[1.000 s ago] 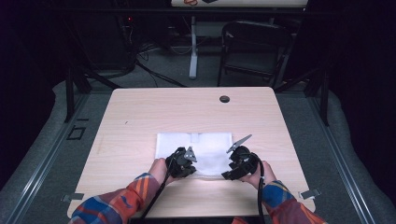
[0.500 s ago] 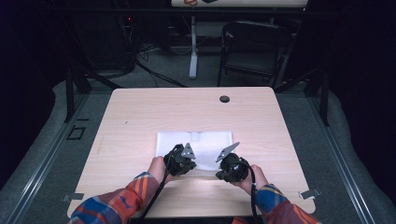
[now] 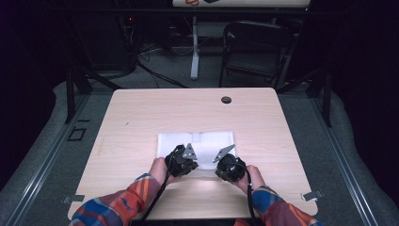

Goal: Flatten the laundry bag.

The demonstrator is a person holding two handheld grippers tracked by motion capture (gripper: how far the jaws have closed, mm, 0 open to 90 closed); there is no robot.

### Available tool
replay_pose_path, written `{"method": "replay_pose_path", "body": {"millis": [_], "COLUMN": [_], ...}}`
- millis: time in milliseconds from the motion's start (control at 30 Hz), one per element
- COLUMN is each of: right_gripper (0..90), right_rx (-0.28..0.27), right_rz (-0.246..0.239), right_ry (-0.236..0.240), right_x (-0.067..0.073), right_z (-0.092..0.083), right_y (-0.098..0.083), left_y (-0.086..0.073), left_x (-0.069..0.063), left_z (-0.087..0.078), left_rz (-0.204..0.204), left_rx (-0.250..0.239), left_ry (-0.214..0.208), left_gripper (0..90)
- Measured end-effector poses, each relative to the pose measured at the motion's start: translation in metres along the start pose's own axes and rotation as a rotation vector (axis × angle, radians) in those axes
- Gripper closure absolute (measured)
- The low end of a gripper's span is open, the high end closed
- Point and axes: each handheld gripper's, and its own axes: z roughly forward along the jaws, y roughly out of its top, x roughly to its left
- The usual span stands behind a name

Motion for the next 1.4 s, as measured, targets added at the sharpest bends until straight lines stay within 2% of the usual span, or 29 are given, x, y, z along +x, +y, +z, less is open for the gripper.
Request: {"method": "replay_pose_path", "body": {"millis": [67,133,233,400,433,533,667,767,933,1067,1200,1400], "right_gripper": [90.0,90.0,90.0,90.0,90.0,90.0,90.0,90.0,90.0,90.0,90.0,90.0], "right_rx": [0.011,-0.005,0.027,0.011,0.025,0.012,0.027,0.047,0.052,0.043,0.059,0.062], "right_rz": [-0.017,-0.011,-0.022,-0.014,-0.014,0.002,0.006,-0.008,-0.003,0.001,-0.017,-0.013], "right_ry": [-0.009,-0.011,-0.028,-0.035,-0.034,-0.024,-0.014,-0.004,0.011,0.02,0.013,0.02], "right_x": [0.0,0.001,0.0,-0.001,-0.001,-0.002,-0.002,-0.003,-0.002,-0.001,0.001,0.004], "right_z": [0.003,0.008,0.014,0.017,0.016,0.017,0.016,0.014,0.014,0.013,0.012,0.01], "right_y": [0.002,0.003,0.004,0.005,0.005,0.004,0.004,0.005,0.004,0.002,0.002,-0.001], "left_y": [0.0,0.0,-0.001,-0.001,-0.001,0.0,0.002,0.003,0.005,0.006,0.008,0.014], "left_x": [0.0,0.0,0.001,0.001,0.001,0.0,0.001,0.002,0.006,0.011,0.015,0.02], "left_z": [0.0,0.0,-0.001,-0.001,-0.001,-0.002,-0.004,-0.007,-0.012,-0.018,-0.023,-0.026], "left_rz": [-0.003,0.002,0.002,-0.003,-0.006,-0.003,-0.007,-0.011,-0.019,-0.033,-0.044,-0.051], "left_rx": [-0.002,-0.002,-0.006,-0.007,-0.006,-0.005,-0.005,-0.005,-0.005,-0.01,-0.015,-0.025], "left_ry": [-0.001,-0.001,-0.001,0.0,0.0,-0.001,0.001,0.0,0.004,0.016,0.028,0.045], "left_gripper": [88.3,88.3,88.3,88.3,88.3,88.3,88.3,88.3,88.3,88.4,88.3,88.4]}}
